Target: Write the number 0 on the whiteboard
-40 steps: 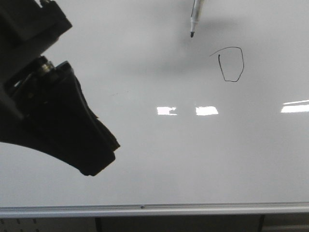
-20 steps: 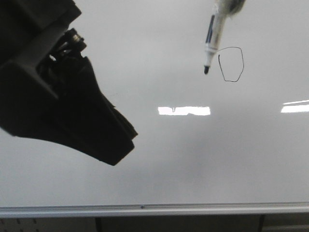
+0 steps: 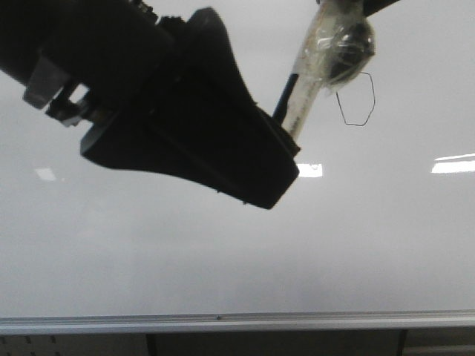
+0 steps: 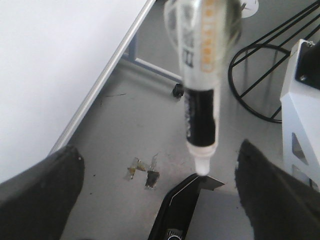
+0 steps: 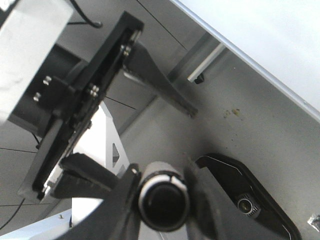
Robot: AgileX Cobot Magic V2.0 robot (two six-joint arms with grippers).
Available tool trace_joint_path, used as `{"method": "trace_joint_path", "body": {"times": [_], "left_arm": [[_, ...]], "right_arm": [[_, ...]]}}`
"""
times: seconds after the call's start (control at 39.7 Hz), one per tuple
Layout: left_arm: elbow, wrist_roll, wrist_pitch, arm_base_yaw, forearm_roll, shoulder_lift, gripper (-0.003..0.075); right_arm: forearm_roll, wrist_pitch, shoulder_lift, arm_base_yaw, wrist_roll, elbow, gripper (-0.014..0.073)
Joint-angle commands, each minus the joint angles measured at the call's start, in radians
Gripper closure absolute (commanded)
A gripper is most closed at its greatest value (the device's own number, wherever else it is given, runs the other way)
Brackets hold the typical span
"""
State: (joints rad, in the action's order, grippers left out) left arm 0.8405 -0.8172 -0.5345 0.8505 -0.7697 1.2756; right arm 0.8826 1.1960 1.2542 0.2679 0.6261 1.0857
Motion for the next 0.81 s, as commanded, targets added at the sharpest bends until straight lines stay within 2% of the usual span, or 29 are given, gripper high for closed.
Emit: {"method": "trace_joint_path", "body": {"times": [0.0,0.2,0.33,0.48,0.58,0.68,0.78], "left_arm": [[0.033,-0.044,0.043,0.005,-0.089,-0.029,0.0162],[0.033,-0.053,0.085,0.005,-0.160,-0.029,0.0240],[0.033,-0.175,0.050,0.005,-0.303,-0.029,0.0354],[0.033,-0.202,0.027,0.005,-0.337,-0.029,0.0461],[0.033,-0.202,0.002,0.005,-0.337,-0.029,0.0584],[0.033,-0.202,-0.014,0.005,-0.337,-0.029,0.0743],[0.033,-0.203,-0.016,0.005,-0.337,-0.029,0.0739]], "right_arm": [[0.076,-0.004,-0.028,0.001,0.024,0.021,0.0655],[0.084,0.002,-0.028,0.001,0.028,0.021,0.0655],[0.091,0.001,-0.028,0.001,0.030,0.021,0.0655],[0.107,0.002,-0.028,0.001,0.038,0.021,0.0655],[0.122,0.003,-0.028,0.001,0.047,0.021,0.0655],[0.129,0.003,-0.028,0.001,0.048,0.021,0.0655],[0.129,0.003,-0.028,0.001,0.048,0.021,0.0655]]}}
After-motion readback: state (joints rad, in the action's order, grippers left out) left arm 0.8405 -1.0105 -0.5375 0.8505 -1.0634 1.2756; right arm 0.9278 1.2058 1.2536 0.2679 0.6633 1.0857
